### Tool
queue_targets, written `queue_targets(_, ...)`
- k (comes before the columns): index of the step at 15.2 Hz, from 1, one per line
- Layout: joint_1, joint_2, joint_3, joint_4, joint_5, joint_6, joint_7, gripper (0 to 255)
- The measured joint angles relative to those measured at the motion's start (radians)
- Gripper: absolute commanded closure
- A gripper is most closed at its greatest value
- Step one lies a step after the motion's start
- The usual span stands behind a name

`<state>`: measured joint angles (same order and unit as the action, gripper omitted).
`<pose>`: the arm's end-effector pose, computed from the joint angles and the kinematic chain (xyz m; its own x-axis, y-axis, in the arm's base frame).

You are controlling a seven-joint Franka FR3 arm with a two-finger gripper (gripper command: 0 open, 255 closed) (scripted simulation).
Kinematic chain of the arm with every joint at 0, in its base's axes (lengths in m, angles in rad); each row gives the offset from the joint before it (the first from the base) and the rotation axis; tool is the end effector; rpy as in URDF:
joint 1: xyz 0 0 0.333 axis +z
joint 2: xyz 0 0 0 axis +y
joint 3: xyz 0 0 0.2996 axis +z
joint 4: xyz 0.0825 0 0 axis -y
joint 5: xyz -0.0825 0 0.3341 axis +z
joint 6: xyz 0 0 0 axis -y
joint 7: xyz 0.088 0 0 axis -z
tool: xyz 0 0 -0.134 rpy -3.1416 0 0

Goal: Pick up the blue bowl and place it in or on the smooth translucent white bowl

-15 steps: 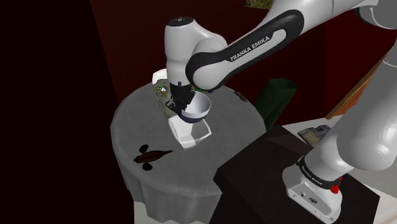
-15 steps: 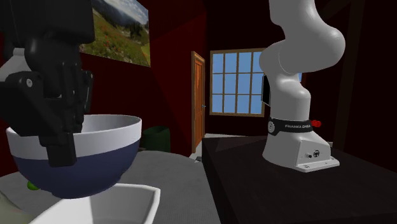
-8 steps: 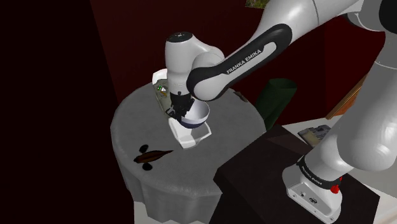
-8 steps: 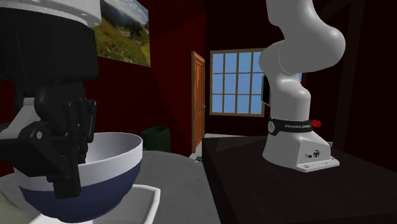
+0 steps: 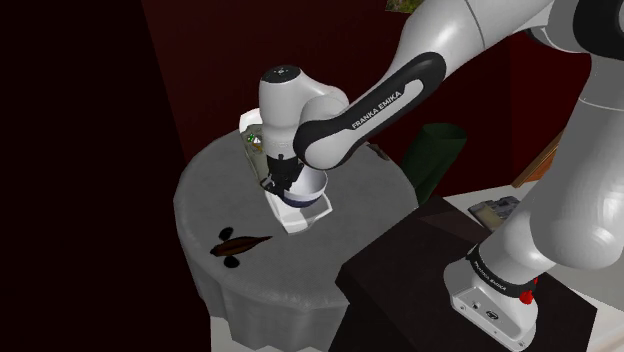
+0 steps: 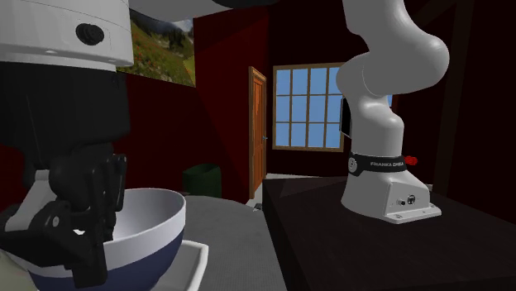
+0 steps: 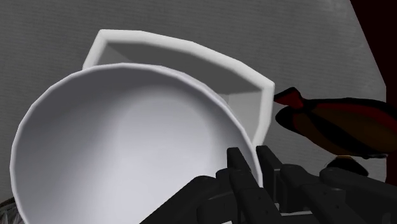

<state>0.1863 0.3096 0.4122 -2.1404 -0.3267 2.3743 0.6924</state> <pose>0.4412 0.2886 0.2615 0.9909 0.1327 0.0232 0.1297 -0.9863 0.1022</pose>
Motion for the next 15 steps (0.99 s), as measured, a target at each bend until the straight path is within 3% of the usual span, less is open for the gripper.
queue_targets(3, 0.0, 0.001, 0.0, 0.0, -0.001, 0.001, 0.0, 255)
queue_targets(4, 0.0, 0.001, 0.0, 0.0, -0.001, 0.001, 0.0, 0)
queue_targets(10, 0.0, 0.0, 0.0, 0.0, -0.001, 0.001, 0.0, 0)
queue_targets(15, -0.01, -0.078, 0.028, 0.026, 0.061, -0.092, -0.038, 0)
